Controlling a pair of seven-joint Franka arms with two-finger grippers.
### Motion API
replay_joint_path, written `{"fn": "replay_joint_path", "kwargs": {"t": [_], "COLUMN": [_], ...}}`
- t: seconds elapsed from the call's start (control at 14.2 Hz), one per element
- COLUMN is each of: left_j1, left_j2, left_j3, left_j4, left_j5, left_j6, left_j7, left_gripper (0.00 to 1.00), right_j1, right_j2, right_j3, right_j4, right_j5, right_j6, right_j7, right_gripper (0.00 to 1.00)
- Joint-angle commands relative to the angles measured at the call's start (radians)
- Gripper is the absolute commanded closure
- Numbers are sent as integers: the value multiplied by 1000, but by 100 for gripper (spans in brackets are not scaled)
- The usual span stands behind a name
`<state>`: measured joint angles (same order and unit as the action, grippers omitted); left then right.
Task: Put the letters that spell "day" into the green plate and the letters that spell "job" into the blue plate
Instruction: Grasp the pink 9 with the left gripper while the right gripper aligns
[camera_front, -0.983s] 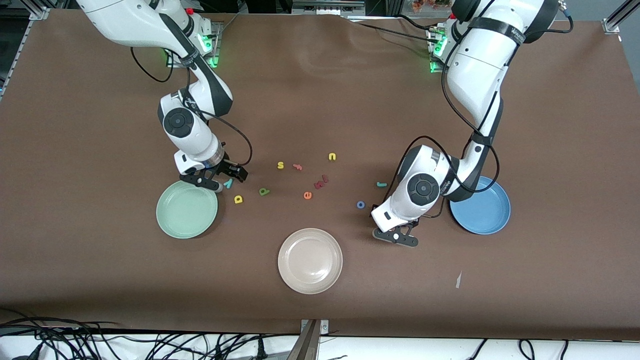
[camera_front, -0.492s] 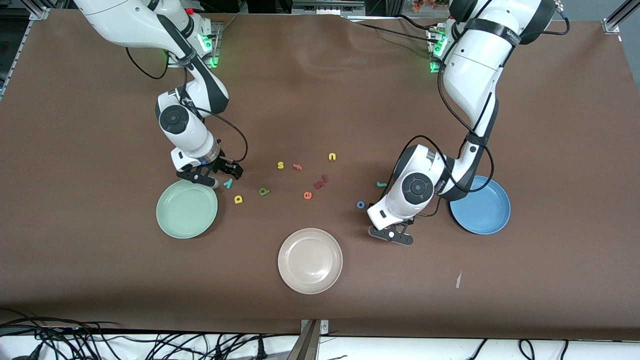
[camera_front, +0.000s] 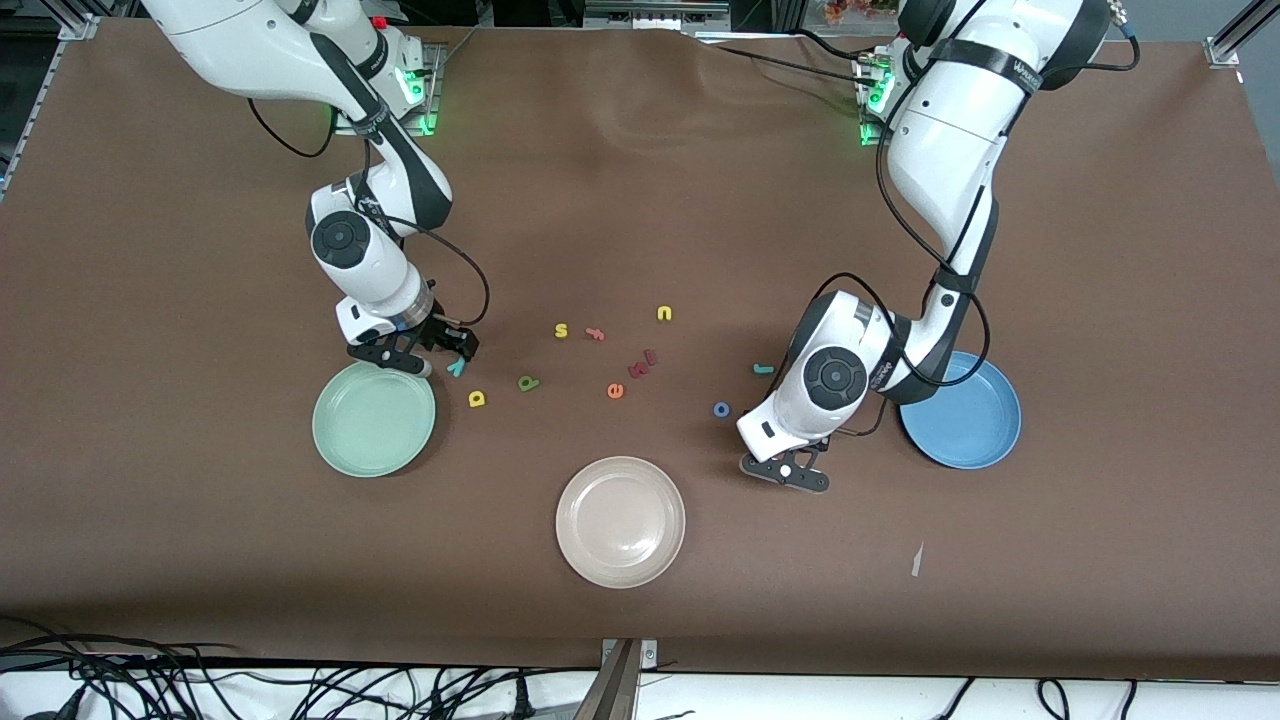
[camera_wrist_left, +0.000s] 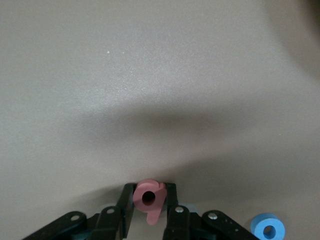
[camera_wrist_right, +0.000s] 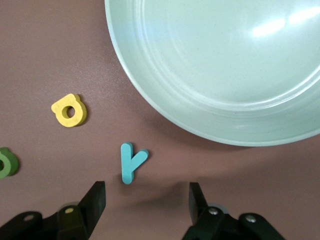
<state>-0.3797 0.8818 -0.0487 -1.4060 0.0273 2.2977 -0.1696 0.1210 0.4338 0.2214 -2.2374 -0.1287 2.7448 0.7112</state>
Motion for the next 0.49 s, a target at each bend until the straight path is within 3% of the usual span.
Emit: {"fn": "replay_joint_path", "kwargs": {"t": [0.0,0.14,0.42], "left_j1": [1,22,122], "left_j2": [8,-12,-122], "left_j3": [3,4,3], "left_j4": [19,24,18], "left_j5": [34,34,34], "left_j6": [-15,-41,-253], "left_j7": [-11,-8,120], "left_gripper": [98,100,100], "right_j1": [-6,-6,8], "right_j2": [6,20,31], "right_j3": [3,3,1], "right_j4": [-14,-14,-4], "right_j5": [-6,-8,-26], "right_j6": [41,59,59], "right_j7": [-12,-12,-15], "right_gripper": [24,24,29]}}
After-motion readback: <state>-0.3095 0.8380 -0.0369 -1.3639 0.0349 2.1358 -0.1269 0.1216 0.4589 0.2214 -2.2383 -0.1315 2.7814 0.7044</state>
